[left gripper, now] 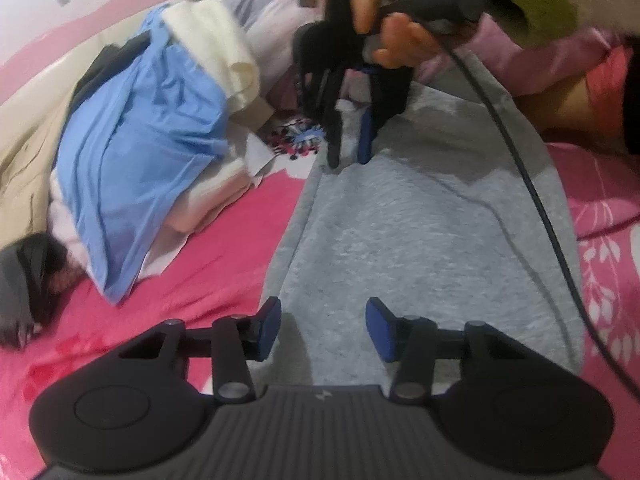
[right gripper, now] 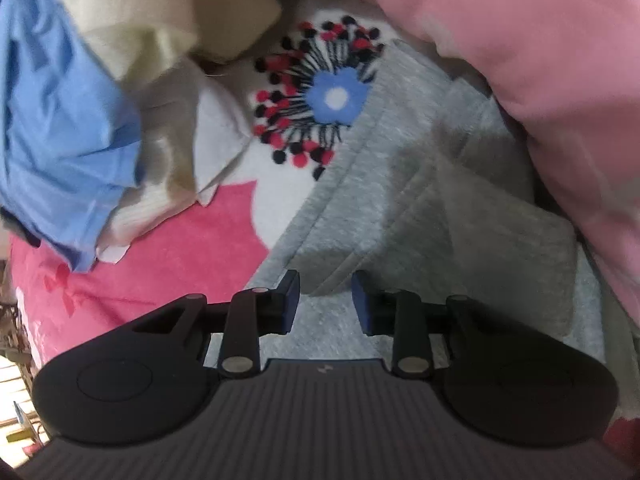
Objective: Fold clothes
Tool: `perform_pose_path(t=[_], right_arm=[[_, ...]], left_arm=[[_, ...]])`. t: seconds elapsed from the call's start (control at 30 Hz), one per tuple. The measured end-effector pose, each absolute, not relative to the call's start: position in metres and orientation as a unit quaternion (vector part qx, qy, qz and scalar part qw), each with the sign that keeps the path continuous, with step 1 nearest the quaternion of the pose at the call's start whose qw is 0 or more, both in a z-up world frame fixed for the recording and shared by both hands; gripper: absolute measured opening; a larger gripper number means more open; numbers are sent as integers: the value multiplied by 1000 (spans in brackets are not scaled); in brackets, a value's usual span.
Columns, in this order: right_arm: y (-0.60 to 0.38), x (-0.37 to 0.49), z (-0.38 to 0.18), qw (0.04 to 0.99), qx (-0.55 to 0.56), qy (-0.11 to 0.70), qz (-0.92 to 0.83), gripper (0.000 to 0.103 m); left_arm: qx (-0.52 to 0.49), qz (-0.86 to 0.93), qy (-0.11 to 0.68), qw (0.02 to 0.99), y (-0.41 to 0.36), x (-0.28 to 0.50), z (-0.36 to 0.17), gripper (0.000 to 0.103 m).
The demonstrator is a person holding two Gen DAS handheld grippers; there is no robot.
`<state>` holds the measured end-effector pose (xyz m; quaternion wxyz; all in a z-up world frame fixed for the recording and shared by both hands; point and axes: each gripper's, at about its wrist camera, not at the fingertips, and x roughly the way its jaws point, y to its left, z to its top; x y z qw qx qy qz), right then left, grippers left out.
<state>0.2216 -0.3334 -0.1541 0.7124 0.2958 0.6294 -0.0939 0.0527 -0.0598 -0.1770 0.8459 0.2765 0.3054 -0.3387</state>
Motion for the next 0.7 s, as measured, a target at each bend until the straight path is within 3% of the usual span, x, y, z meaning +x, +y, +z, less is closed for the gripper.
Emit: perform_pose_path(t=[0.1,0.13,0.27,0.5,0.63,0.7], right_arm=[[-335,222,-158,706,297,634,-104,20],[-335,221,-158,708,292,635,-105,14],[-334,211,-153,725,274,625,-92,4],[-336,191,-120,776,281,562,-43,1],[-335,195,-98,802,275,530,-16,0],[-334,199,-97,795,281,537,-16,0]], left_arm=[[294,-350,293,840,-65,55,-176,49],[296,-352,291,839,-66,56,-177,49],[296,-351,292,839,-72,65,-181,42],[262,-339,303,851,-73,77,-176,42],[243,-323,317,858,-73,86,-176,15],[245,-325,316,857,-75,88,-177,14]])
